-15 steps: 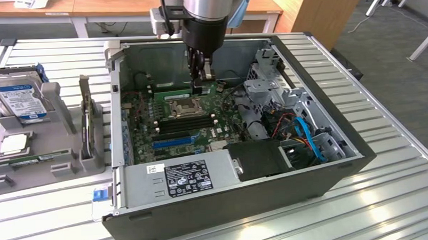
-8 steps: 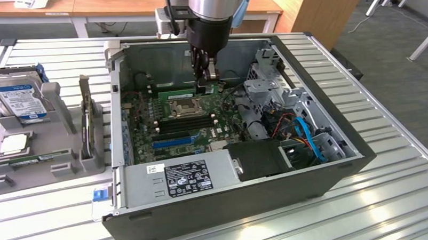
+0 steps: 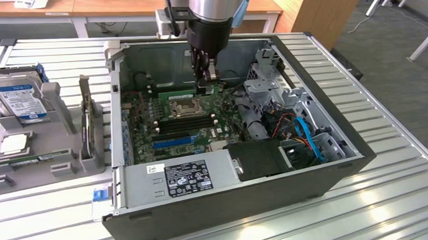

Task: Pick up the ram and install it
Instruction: 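Insert the ram into the slot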

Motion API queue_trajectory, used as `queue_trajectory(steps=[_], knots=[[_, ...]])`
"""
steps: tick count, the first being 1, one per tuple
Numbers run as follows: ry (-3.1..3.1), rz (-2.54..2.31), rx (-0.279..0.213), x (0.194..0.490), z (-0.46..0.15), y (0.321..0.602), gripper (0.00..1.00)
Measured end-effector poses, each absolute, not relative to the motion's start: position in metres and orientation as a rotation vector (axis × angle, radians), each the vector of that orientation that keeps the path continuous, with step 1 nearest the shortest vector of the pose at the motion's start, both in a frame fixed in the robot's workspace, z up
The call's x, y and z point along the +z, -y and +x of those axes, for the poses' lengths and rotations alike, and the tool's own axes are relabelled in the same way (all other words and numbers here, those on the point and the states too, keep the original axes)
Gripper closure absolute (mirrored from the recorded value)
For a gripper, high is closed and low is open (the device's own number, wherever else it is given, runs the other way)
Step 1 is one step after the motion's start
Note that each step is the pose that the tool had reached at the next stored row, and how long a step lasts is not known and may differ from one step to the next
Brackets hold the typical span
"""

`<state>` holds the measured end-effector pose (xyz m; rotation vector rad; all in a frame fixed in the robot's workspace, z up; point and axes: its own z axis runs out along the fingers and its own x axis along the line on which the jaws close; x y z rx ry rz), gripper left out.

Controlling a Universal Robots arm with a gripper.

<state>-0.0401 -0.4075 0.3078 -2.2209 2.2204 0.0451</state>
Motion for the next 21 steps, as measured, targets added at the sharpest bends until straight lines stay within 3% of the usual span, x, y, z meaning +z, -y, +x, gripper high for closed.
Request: queue_trajectory(steps=[21], knots=[[-2.220, -2.221, 0.045, 0.277, -0.040, 0.408, 0.88]])
